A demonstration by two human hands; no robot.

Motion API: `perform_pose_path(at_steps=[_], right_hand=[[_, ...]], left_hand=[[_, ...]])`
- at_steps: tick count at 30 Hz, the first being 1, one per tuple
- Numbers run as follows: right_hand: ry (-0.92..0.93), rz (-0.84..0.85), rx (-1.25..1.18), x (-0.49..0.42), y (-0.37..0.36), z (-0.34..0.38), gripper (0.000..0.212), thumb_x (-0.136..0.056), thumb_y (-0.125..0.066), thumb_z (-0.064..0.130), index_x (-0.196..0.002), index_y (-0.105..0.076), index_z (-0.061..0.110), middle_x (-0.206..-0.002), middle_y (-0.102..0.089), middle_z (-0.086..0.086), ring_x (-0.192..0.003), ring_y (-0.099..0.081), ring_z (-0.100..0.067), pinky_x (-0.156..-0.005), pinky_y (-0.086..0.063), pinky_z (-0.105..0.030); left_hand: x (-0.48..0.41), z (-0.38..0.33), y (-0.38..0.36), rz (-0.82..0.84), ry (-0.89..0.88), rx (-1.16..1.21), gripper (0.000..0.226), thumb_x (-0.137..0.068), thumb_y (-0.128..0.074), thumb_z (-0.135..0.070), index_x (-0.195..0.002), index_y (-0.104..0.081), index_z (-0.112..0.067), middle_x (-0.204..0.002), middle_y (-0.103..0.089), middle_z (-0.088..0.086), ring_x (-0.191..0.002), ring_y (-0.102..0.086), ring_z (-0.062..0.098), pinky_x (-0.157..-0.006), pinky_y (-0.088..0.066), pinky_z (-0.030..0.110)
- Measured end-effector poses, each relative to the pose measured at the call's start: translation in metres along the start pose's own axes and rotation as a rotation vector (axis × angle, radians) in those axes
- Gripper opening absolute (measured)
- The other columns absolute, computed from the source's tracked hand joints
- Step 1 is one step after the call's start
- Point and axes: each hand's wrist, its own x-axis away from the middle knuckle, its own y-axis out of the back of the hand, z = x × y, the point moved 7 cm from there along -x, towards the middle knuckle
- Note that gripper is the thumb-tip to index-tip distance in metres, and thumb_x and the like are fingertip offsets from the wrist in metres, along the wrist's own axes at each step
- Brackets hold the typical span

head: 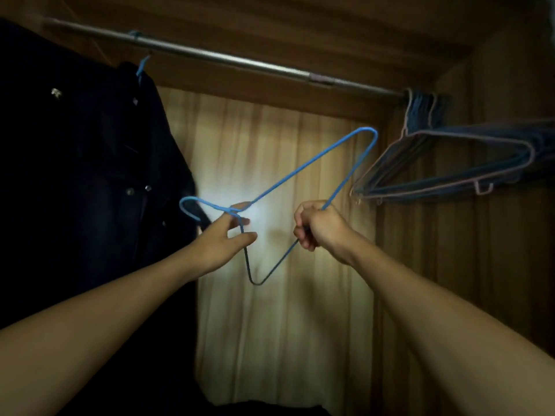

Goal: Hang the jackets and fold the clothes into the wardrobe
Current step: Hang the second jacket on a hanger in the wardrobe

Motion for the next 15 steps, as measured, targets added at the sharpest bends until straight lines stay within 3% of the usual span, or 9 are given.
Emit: perform_pose_path(at_steps=[3,5,7,12,15], right_hand=[[-0.163,0.052,-0.101,0.031,-0.021,-0.054,0.031,-0.079,-0.032,-0.008,-0.063,-0.051,0.012,-0.052,-0.052,-0.014,-0.038,-0.044,-0.02,-0.042,-0.032,-0.02],[-0.268,0.09,-0.155,0.055,-0.032,-0.089,0.028,-0.08,-0.033,-0.008,-0.068,-0.051,0.01,-0.055,-0.056,-0.017,-0.039,-0.046,-0.021,-0.042,-0.036,-0.019],[-0.349,0.134,-0.184,0.078,-0.038,-0.117,0.025,-0.082,-0.035,-0.008,-0.074,-0.052,0.008,-0.059,-0.061,-0.02,-0.041,-0.05,-0.023,-0.042,-0.04,-0.02],[-0.525,0.306,-0.266,0.135,-0.051,-0.179,0.003,-0.097,-0.061,0.01,-0.096,-0.058,0.011,-0.089,-0.072,-0.024,-0.057,-0.067,-0.025,-0.052,-0.057,-0.027],[-0.616,0.381,-0.224,0.167,-0.05,-0.22,0.01,-0.093,-0.07,0.016,-0.1,-0.062,0.016,-0.098,-0.074,-0.017,-0.07,-0.07,-0.022,-0.059,-0.057,-0.027]], left_hand=[[0.032,0.019,-0.024,0.083,0.081,0.158,0.027,-0.096,-0.059,-0.034,-0.123,-0.061,-0.031,-0.101,-0.077,-0.001,-0.1,-0.071,0.01,-0.104,-0.048,0.037],[0.055,0.033,-0.041,0.119,0.158,0.273,0.021,-0.105,-0.048,-0.022,-0.118,-0.065,-0.02,-0.082,-0.075,0.003,-0.08,-0.072,0.016,-0.092,-0.054,0.041],[0.075,0.047,-0.056,0.156,0.209,0.345,0.024,-0.107,-0.046,-0.024,-0.11,-0.068,-0.015,-0.068,-0.064,0.003,-0.065,-0.063,0.015,-0.081,-0.056,0.04],[0.122,0.083,-0.09,0.198,0.312,0.497,0.024,-0.108,-0.043,-0.016,-0.109,-0.065,-0.01,-0.059,-0.038,-0.003,-0.055,-0.039,0.012,-0.062,-0.042,0.027],[0.141,0.098,-0.095,0.194,0.351,0.547,0.023,-0.108,-0.041,-0.013,-0.111,-0.063,-0.009,-0.058,-0.033,-0.006,-0.052,-0.034,0.01,-0.056,-0.037,0.023]])
